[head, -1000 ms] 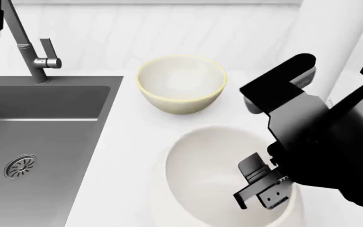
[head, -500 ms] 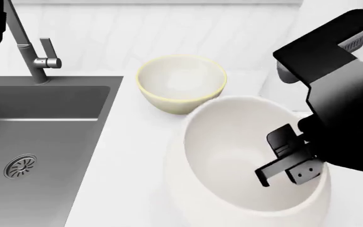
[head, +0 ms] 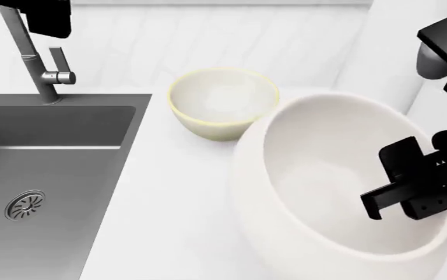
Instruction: Stack the bowls in the sink.
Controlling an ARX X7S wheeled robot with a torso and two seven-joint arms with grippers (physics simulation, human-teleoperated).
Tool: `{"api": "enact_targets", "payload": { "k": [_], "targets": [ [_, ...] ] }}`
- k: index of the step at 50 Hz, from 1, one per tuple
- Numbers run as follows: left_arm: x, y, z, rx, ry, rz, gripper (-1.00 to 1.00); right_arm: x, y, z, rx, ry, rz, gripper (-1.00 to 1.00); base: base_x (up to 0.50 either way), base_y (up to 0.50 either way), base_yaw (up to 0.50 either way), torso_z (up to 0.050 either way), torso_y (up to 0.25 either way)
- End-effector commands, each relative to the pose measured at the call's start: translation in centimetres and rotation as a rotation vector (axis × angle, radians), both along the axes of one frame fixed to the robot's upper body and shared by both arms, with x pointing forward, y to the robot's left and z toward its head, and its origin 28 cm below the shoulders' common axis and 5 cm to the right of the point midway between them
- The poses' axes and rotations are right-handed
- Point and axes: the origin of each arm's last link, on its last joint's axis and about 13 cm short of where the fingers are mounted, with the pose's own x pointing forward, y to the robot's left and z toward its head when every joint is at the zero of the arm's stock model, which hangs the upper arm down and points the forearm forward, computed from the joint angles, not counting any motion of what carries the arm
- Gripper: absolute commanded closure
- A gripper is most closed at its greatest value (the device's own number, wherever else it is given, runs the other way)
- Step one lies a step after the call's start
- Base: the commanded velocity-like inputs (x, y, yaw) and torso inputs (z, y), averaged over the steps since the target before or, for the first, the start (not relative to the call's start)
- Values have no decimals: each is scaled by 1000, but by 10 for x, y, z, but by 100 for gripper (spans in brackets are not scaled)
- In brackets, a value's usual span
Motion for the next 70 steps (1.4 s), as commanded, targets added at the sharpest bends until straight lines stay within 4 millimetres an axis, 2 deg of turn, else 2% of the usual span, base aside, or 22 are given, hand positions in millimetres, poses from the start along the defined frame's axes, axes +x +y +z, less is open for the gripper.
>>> {"api": "enact_targets", "payload": {
  "k": [1,10,24,33,38,42,50,53,60,70],
  "targets": [
    [26,-26,-4,-145,35,-114,-100,-6,-13,-3,-1,-16,-7,100,0,0,0,0,0],
    [47,-46,-2,-255,104,-168,-100,-6,-21,0,7,-52,-20,100,0,0,0,0,0],
    [78,-65,16,-423,178,-182,-100,-10,-27,-8,13,-30,-40,100,0,0,0,0,0],
    [98,-84,17,-516,312,-189,-100,-10,-29,-10,18,-23,-52,100,0,0,0,0,0],
    [109,-98,16,-482,344,-157,-100,-10,-25,-7,19,-34,-37,100,0,0,0,0,0],
    [118,-107,19,-549,433,-136,-100,-10,-25,-6,16,-36,-36,100,0,0,0,0,0],
    [138,-114,3,-562,537,-99,-100,-10,-28,-8,19,-41,-53,100,0,0,0,0,0],
    [143,-115,-1,-670,575,-85,-100,-10,-27,-7,20,-42,-51,100,0,0,0,0,0],
    [149,-119,-13,-612,650,-123,-100,-9,-26,-8,17,-33,-52,100,0,0,0,0,0],
    [163,-116,-33,-673,683,-59,-100,-9,-27,-11,16,-19,-59,100,0,0,0,0,1]
  ]
}}
